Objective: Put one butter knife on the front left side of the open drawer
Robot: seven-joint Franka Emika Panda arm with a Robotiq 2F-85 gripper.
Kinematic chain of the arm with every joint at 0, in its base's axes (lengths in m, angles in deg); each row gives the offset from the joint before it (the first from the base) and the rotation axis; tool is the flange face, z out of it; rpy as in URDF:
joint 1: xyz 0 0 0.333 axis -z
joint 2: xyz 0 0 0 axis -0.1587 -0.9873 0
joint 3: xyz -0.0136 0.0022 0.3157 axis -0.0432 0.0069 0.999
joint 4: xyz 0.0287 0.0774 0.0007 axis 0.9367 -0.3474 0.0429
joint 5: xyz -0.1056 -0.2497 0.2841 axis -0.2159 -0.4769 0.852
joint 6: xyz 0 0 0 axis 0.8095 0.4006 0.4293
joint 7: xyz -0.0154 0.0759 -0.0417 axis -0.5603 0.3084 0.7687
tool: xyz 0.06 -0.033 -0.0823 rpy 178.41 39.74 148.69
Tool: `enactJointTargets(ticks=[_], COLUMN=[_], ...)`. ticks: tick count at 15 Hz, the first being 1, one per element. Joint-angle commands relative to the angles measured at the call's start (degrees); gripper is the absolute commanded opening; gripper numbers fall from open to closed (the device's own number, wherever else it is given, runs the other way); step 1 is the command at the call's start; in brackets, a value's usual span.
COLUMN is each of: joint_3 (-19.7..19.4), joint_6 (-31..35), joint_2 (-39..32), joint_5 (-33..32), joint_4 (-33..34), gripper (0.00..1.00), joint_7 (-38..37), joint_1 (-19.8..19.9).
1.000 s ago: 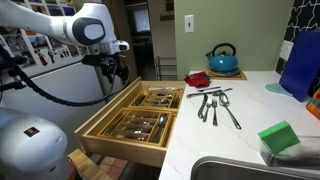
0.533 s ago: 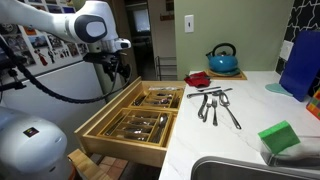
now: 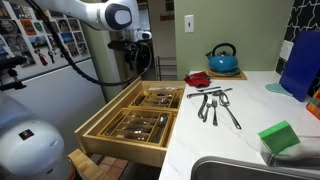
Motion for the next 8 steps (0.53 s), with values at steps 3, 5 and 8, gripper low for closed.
enactJointTargets(ticks=[3,5,8], joint_3=[-0.6,-1.5,-2.9], joint_6=[-1.6,-1.6,0.6], joint_2=[-14.7,-18.3,-22.3], joint_5=[-1.2,-0.7,-1.9], joint_4=[12.2,14.6,16.5], gripper=[1.0,1.0,1.0], joint_7=[-7.6,-7.4,-9.1], joint_1=[3.8,4.8,6.2])
